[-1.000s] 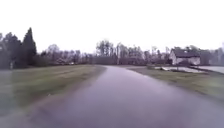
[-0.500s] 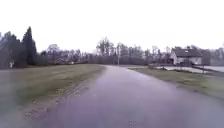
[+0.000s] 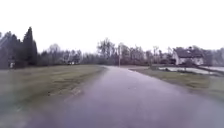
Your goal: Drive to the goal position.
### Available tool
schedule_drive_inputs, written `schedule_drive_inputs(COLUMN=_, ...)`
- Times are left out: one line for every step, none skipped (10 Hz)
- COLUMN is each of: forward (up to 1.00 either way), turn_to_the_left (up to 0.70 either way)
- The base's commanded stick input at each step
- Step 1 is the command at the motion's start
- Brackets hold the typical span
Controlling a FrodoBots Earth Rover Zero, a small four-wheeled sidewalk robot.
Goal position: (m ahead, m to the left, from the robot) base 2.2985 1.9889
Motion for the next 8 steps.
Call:
schedule_drive_inputs(forward=1.0, turn_to_the_left=0.0)
schedule_drive_inputs(forward=1.0, turn_to_the_left=0.0)
schedule_drive_inputs(forward=1.0, turn_to_the_left=0.0)
schedule_drive_inputs(forward=1.0, turn_to_the_left=0.0)
schedule_drive_inputs(forward=1.0, turn_to_the_left=0.0)
schedule_drive_inputs(forward=1.0, turn_to_the_left=0.0)
schedule_drive_inputs(forward=1.0, turn_to_the_left=0.0)
schedule_drive_inputs(forward=1.0, turn_to_the_left=0.0)
